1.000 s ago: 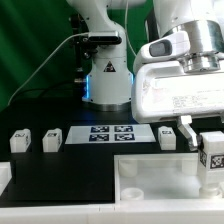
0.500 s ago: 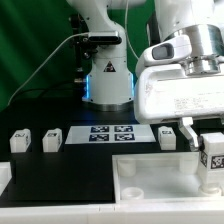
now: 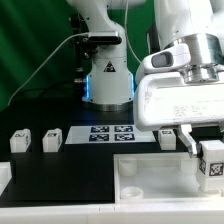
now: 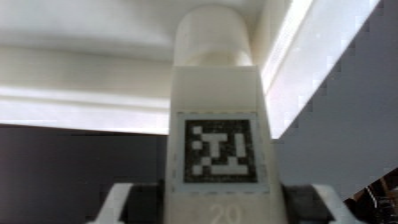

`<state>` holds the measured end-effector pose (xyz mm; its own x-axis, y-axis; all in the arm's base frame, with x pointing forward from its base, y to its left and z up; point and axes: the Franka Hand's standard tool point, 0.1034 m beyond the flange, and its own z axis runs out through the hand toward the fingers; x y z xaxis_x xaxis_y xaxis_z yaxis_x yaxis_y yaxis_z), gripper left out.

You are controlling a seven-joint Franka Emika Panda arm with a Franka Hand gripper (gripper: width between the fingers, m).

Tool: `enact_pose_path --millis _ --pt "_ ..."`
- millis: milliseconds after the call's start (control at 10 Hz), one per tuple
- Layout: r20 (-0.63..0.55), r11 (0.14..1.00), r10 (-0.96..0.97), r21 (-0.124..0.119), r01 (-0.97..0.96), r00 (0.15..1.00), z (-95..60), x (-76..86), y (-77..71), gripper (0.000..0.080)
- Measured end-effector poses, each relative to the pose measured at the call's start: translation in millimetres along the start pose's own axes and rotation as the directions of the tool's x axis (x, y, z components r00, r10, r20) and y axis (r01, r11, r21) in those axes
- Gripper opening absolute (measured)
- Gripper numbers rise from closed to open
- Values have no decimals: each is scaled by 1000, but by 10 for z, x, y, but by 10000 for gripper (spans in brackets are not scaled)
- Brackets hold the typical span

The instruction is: Assemble one leg

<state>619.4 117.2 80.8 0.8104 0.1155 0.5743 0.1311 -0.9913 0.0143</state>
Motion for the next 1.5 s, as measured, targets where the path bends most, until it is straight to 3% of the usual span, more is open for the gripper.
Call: enact_pose_path --millis 300,400,500,700,1500 --pt "0 1000 3 -2 -3 1000 2 5 28 294" --pt "2 1000 4 -2 -4 1000 5 -1 28 400" --pt "2 1000 4 -2 -4 1000 5 -2 29 400" --pt "3 1000 4 -2 -4 1000 6 -3 29 629" --pt "28 1000 5 5 -5 1000 16 -32 13 648"
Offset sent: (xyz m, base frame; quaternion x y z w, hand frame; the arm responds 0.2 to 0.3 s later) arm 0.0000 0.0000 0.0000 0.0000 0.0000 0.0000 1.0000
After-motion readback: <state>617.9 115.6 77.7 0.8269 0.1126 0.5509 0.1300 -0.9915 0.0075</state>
